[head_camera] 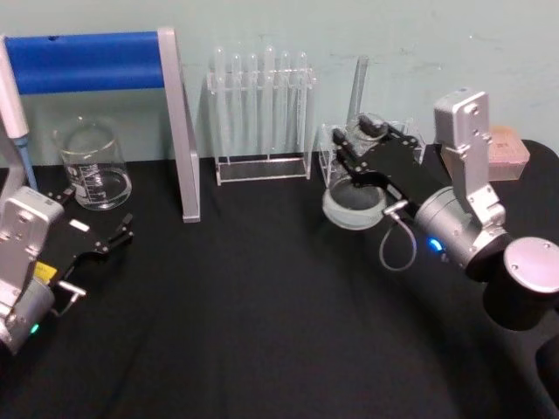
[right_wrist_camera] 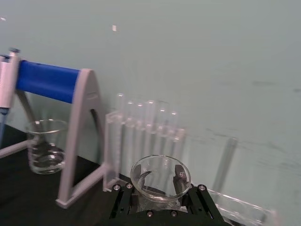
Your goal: Grasp the erlenmeyer flask with one hand, shake it three times, then place it back.
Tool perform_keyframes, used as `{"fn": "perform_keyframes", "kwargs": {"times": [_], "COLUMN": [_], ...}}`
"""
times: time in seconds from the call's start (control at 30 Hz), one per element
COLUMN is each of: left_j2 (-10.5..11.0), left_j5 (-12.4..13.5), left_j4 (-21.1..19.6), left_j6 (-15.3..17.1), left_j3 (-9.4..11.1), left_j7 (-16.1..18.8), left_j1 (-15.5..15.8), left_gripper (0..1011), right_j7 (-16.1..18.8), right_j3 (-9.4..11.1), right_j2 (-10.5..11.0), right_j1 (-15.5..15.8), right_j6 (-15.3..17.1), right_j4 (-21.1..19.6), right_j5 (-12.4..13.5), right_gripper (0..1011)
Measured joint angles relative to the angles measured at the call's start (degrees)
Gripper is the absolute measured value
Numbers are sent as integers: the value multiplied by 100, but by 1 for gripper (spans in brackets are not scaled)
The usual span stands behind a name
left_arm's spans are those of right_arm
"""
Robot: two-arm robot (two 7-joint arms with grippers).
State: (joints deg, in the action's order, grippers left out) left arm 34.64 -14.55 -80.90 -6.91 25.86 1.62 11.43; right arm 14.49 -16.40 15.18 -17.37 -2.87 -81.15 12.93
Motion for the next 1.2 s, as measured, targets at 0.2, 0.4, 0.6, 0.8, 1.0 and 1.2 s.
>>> {"fn": "perform_keyframes", "kwargs": {"times": [0.2,0.4,0.6,0.8,1.0,1.2], "left_j2": [0,0,0,0,0,0], "left_j5": [0,0,0,0,0,0], "left_j4": [0,0,0,0,0,0], "left_j6": [0,0,0,0,0,0], "left_j3": [0,0,0,0,0,0], "left_j7": [0,0,0,0,0,0], "left_j1": [0,0,0,0,0,0], "left_gripper": [1001,1001,1001,1001,1001,1001], "right_j7": [-88,-111,-18,158,346,507], "right_j3": [171,289,313,219,85,-64], "right_j2": [-14,-54,-112,-168,-194,-204], "right_j1": [25,42,54,60,69,83], "right_j6": [0,14,38,54,90,102], "right_j4": [37,65,62,35,-22,-81], "right_j5": [-77,-153,-198,-198,-136,-40], "right_gripper": [446,447,446,446,446,447]}}
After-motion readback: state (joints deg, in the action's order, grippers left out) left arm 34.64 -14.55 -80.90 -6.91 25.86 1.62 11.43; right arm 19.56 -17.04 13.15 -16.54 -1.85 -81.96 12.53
